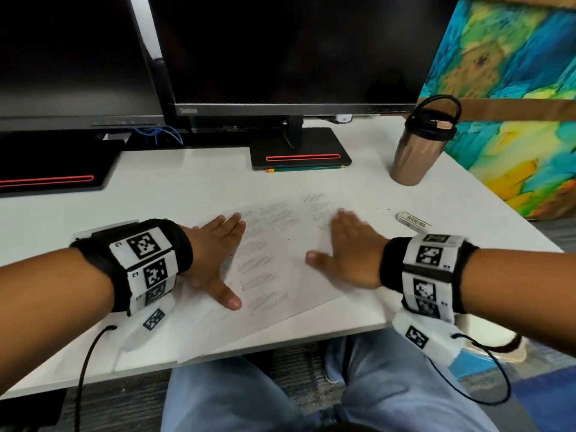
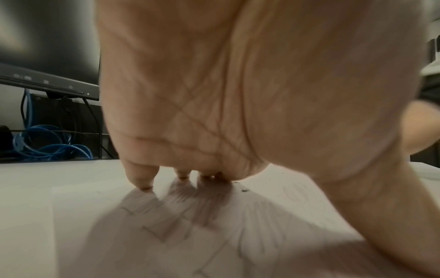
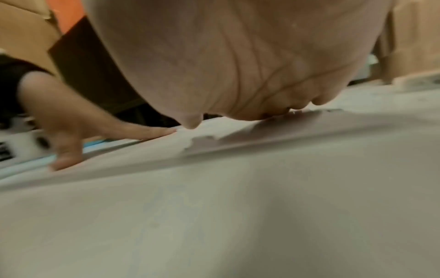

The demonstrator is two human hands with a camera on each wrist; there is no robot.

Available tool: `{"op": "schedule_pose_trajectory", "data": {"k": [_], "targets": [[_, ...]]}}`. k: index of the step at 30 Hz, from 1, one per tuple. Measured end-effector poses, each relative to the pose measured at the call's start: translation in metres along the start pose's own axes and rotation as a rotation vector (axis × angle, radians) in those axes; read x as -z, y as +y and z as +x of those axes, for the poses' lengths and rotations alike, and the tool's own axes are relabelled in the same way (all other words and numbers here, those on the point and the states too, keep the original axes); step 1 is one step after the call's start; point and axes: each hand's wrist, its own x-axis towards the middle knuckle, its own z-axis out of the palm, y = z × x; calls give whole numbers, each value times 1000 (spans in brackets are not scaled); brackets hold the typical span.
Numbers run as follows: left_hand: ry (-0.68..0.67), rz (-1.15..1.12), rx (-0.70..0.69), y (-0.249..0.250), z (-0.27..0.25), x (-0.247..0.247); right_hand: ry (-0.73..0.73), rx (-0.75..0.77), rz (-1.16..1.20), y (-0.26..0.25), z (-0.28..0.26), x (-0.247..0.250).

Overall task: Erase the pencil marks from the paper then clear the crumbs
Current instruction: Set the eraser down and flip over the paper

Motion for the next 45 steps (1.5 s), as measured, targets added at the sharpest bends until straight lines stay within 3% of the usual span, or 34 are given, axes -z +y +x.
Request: {"op": "schedule_pose_trajectory", "data": {"k": [3,5,8,14,19,22,25,30,33,37,39,42,45], "targets": [[-21,25,-10,2,-2,3,-63,362,-85,-49,-18,0],[-30,48,-8,3,-3,4,-148,448,-96,-71,-19,-3],[-22,24,-14,2,-3,3,-122,375,-129,-54,-3,-1],[-40,-13,-27,-1,-1,2,-100,-90,-16,34,-2,4],[-51,-10,-20,0,-2,4,-88,-60,49,47,-21,-10],[-52,-9,-7,1,-3,4,-65,-136,49,56,-24,-4],[-41,12,10,1,-2,4,-45,35,-15,40,-32,-1],[-12,10,33,4,-1,4,-173,396,-68,-11,-43,-10],[-5,5,34,3,-2,4,-166,353,-164,2,-44,-16],[-13,8,41,4,-3,3,-90,46,-211,35,-48,-10],[-16,16,43,6,-4,5,-38,138,-198,28,-55,-12],[-11,26,40,10,-8,7,-99,414,-163,0,-70,-24],[-4,21,36,11,-9,6,-112,357,-137,15,-65,-29]]}}
